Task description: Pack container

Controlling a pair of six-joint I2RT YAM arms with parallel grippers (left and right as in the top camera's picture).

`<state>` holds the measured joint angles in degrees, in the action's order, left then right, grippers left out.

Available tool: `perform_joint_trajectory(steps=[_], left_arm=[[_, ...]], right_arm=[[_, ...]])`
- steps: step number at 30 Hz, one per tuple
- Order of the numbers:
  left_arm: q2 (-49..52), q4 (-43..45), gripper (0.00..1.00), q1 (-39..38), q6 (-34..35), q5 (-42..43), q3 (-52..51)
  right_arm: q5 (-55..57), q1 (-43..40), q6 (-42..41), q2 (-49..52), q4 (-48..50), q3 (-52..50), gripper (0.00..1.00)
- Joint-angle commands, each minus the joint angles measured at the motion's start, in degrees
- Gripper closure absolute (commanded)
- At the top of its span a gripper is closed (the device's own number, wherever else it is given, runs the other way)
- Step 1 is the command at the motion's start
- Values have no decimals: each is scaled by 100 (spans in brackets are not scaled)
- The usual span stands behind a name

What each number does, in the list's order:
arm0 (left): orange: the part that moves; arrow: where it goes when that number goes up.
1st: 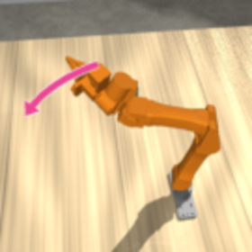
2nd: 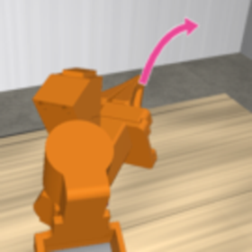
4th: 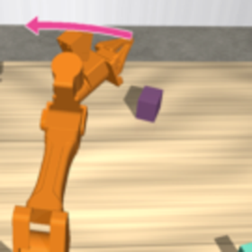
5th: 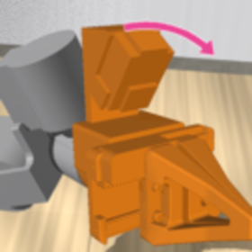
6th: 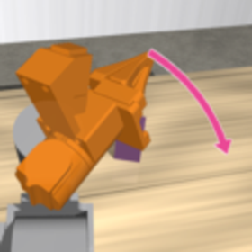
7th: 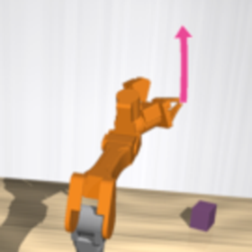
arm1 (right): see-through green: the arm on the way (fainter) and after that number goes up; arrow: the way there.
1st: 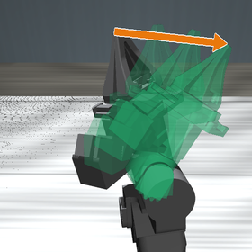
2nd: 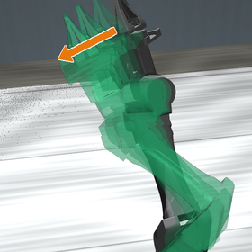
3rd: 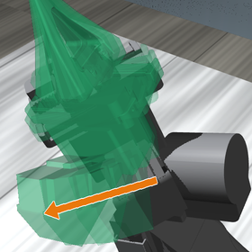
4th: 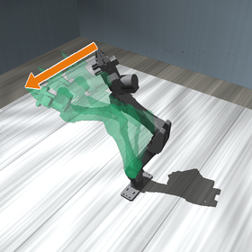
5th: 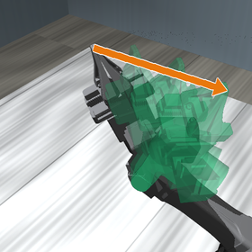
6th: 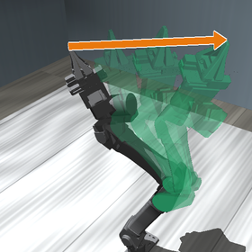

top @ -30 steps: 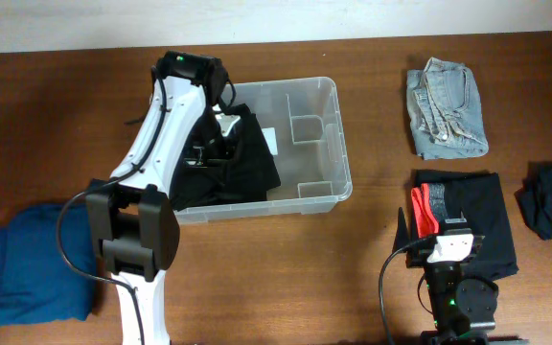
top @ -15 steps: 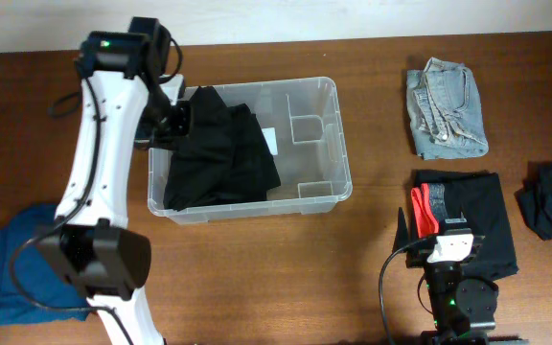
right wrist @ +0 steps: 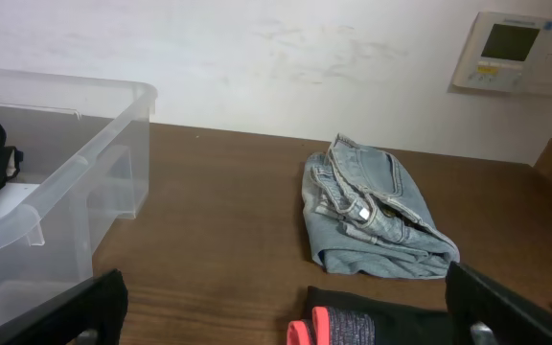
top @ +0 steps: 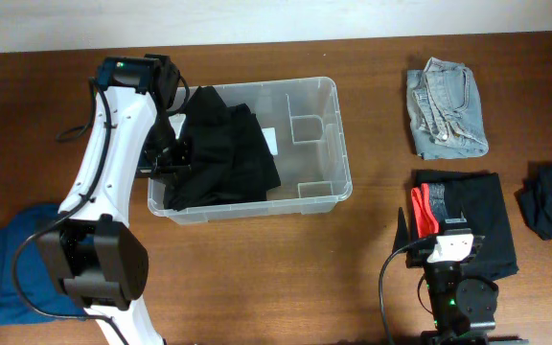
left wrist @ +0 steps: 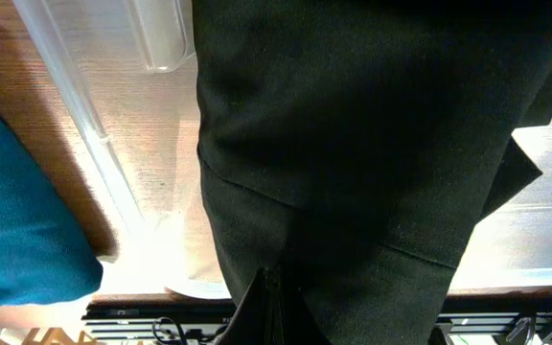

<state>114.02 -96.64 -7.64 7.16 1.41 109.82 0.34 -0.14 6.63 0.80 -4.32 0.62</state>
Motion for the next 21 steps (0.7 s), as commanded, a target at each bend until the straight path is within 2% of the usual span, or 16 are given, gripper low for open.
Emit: perform_joint_trajectory(steps=[1, 7, 12, 17, 21], left_arm=[[-52, -9, 100, -7, 76, -81, -74], [-52, 11, 99, -7, 98, -111, -546], [-52, 363, 99, -7, 140, -136, -887], [-52, 710, 99, -24, 136, 367, -887], [-46, 863, 100, -107, 136, 417, -892]], right_arm=[[31, -35, 22, -59, -33, -31, 2], [31, -35, 24, -59, -33, -31, 2], [31, -35, 22, -59, -33, -31, 2], [31, -35, 22, -59, -31, -31, 2], [31, -35, 22, -59, -33, -31, 2]])
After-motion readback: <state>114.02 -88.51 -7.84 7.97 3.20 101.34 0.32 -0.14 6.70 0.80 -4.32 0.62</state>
